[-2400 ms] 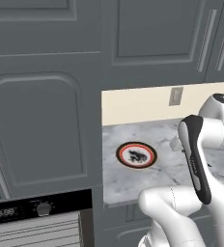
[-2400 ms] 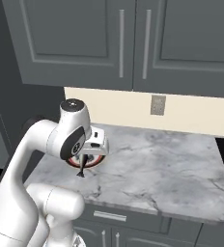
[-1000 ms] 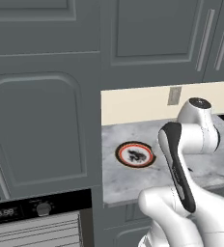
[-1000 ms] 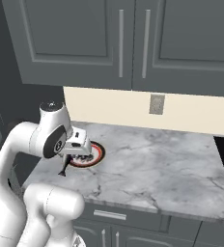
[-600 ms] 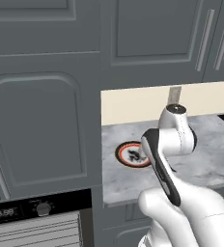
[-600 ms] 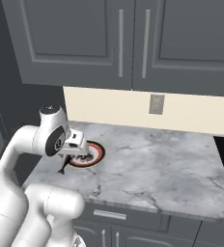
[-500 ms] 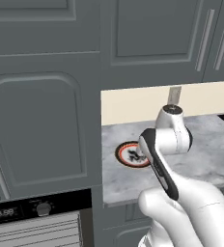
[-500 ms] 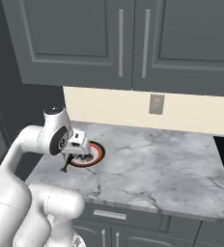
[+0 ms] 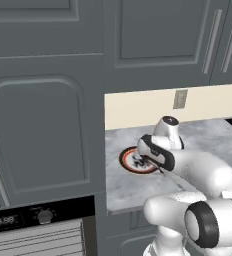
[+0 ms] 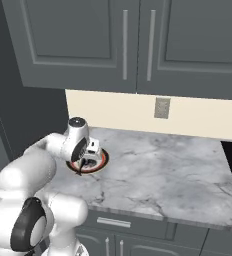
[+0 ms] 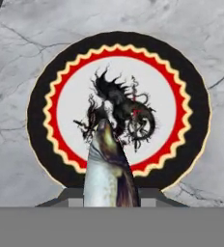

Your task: Take the fish from the oven and place it on the plate on the counter.

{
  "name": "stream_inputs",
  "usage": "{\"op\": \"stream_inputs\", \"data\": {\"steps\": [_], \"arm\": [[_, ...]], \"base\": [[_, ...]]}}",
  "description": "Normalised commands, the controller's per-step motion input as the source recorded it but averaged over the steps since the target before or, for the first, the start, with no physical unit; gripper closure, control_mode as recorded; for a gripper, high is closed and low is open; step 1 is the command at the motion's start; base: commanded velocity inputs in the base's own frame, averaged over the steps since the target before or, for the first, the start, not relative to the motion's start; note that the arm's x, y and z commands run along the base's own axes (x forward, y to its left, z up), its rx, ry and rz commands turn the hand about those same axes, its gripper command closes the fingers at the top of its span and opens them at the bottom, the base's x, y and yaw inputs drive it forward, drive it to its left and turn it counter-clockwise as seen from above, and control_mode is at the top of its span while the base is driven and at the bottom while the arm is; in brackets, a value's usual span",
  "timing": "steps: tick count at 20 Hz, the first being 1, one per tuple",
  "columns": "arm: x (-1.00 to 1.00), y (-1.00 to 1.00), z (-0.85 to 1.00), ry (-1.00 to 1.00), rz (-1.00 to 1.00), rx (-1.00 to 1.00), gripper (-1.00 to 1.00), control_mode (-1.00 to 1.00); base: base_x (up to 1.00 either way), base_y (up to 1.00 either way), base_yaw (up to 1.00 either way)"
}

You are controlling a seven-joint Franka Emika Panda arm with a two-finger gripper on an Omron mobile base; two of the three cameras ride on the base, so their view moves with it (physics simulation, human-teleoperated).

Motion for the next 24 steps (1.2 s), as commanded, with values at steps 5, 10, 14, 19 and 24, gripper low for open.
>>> {"op": "stream_inputs", "data": {"steps": [5, 10, 14, 19, 24], "arm": [[0.53, 0.00, -0.37, 0.07, 0.01, 0.01, 1.00, -1.00], [0.41, 0.08, -0.02, 0.00, 0.00, 0.00, 1.00, -1.00], [0.69, 0.23, -0.02, 0.00, 0.00, -0.03, 1.00, -1.00], [0.54, 0.23, -0.32, 0.02, 0.00, -0.02, 1.00, -1.00], [0.07, 0.00, -0.20, 0.05, 0.00, 0.00, 1.00, -1.00]], "base": [[0.00, 0.00, 0.00], [0.00, 0.00, 0.00], [0.00, 0.00, 0.00], [0.00, 0.00, 0.00], [0.00, 0.00, 0.00]]}}
